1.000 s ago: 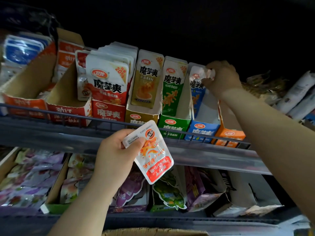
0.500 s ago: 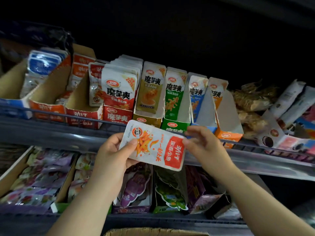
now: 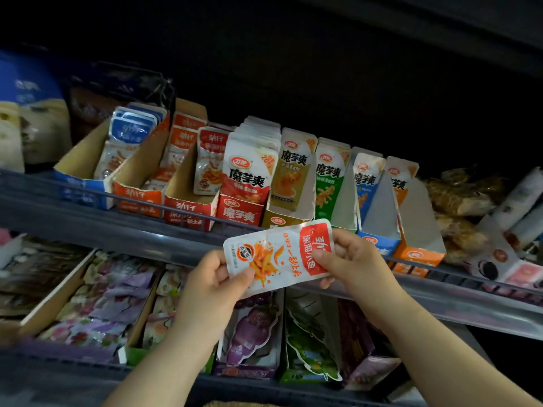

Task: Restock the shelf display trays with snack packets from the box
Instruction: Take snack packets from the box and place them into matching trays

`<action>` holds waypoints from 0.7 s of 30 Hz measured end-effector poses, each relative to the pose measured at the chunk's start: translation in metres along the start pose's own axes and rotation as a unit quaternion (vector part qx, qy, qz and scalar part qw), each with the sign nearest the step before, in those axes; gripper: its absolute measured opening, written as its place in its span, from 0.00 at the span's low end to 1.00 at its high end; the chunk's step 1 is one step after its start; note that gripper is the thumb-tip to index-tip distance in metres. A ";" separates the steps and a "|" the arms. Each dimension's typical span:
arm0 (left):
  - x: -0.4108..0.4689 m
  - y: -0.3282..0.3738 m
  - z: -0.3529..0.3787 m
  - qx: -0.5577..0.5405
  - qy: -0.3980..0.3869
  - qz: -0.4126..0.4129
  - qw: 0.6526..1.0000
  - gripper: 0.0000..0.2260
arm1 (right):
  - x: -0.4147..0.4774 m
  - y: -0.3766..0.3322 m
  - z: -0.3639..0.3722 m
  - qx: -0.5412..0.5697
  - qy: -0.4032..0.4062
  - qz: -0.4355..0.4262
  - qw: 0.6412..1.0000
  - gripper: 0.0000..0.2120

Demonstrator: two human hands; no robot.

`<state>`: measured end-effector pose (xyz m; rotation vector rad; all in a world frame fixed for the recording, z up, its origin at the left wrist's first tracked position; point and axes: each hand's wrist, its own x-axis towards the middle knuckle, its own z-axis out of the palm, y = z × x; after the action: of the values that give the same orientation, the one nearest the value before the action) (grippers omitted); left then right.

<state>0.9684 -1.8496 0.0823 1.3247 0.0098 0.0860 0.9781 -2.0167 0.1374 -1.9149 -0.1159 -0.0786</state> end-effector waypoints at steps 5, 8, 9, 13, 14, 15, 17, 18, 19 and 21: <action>0.006 0.002 -0.024 0.232 0.020 0.118 0.965 0.10 | 0.010 -0.008 0.005 -0.014 0.008 -0.023 1.000 0.10; 0.012 0.006 -0.043 0.307 0.058 0.162 0.936 0.10 | 0.016 -0.017 0.005 -0.018 0.010 -0.036 0.999 0.10; 0.014 0.007 -0.049 0.337 0.075 0.174 0.922 0.13 | 0.019 -0.021 0.004 -0.024 0.011 -0.041 0.999 0.10; 0.035 0.018 -0.063 0.450 0.104 0.229 0.857 0.19 | 0.031 -0.045 0.004 -0.055 0.007 -0.071 0.996 0.09; 0.043 0.019 -0.065 0.478 0.104 0.230 0.841 0.21 | 0.035 -0.053 0.005 -0.066 0.006 -0.084 0.994 0.08; 0.050 0.019 -0.067 0.502 0.104 0.224 0.829 0.23 | 0.040 -0.061 0.007 -0.078 0.005 -0.096 0.992 0.08; 0.060 0.016 -0.074 0.534 0.101 0.213 0.812 0.25 | 0.051 -0.077 0.012 -0.102 0.010 -0.121 0.987 0.07; 0.064 0.013 -0.077 0.547 0.098 0.213 0.804 0.26 | 0.058 -0.084 0.015 -0.111 0.010 -0.133 0.985 0.07; 0.066 0.010 -0.079 0.557 0.094 0.216 0.796 0.27 | 0.065 -0.091 0.019 -0.116 0.007 -0.143 0.983 0.08; 0.068 0.005 -0.081 0.559 0.092 0.222 0.793 0.27 | 0.078 -0.104 0.028 -0.124 0.001 -0.159 0.979 0.08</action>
<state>1.0312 -1.7655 0.0701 2.4919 -0.1028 0.7012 1.0432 -1.9523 0.2337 -2.1292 -0.4289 -0.3226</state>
